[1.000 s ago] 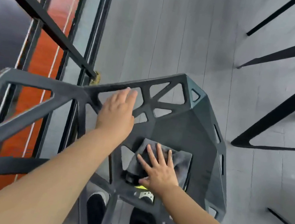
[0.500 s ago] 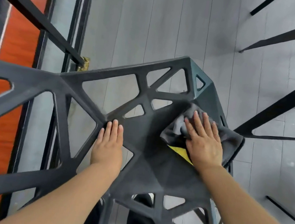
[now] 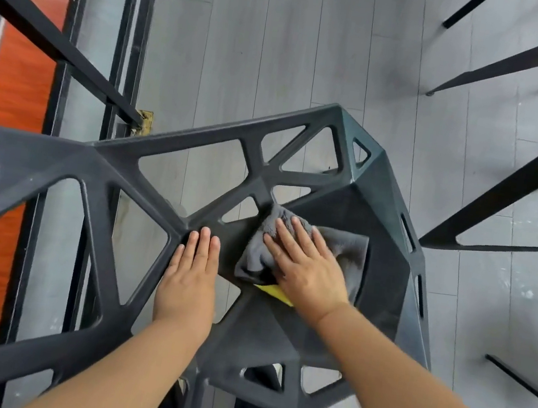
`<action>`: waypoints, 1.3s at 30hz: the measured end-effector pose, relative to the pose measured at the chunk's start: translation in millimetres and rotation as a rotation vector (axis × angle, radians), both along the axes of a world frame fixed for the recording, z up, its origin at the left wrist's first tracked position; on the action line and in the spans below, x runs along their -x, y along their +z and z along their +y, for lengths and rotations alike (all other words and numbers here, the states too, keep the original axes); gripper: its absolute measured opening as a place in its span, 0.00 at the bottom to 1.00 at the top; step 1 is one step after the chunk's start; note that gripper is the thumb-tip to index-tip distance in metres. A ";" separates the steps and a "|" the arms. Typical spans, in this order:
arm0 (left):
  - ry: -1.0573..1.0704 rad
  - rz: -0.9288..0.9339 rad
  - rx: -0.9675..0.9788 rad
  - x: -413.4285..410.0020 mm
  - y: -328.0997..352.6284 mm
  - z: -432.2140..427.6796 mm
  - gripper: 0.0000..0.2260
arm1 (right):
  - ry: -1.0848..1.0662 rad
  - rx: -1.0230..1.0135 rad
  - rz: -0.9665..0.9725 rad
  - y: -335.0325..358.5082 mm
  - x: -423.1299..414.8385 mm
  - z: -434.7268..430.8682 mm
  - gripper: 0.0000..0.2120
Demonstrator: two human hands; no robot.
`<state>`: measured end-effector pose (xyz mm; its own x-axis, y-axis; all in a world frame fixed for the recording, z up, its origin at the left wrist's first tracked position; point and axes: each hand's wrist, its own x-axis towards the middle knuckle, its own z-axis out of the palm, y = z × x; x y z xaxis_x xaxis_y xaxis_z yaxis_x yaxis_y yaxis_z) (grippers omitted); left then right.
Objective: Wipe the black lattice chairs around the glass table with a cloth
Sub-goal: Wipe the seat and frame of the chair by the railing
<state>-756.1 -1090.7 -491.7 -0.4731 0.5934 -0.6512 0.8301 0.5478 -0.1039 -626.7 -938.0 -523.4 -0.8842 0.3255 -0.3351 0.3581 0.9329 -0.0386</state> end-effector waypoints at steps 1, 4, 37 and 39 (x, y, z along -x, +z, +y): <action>-0.004 0.003 0.006 -0.2 0.4 0.1 0.46 | 0.050 -0.011 -0.005 2.6 -5.3 18.8 0.25; -0.014 0.015 0.017 -1.8 -0.7 0.2 0.45 | -0.033 -0.062 0.062 7.8 -18.4 64.1 0.23; -0.087 0.116 0.014 -31.4 12.5 8.6 0.38 | -0.238 -0.034 0.062 16.9 -35.5 41.1 0.25; -0.095 0.066 -0.041 -43.2 15.4 10.4 0.38 | -0.188 0.015 0.019 19.8 -68.8 8.9 0.26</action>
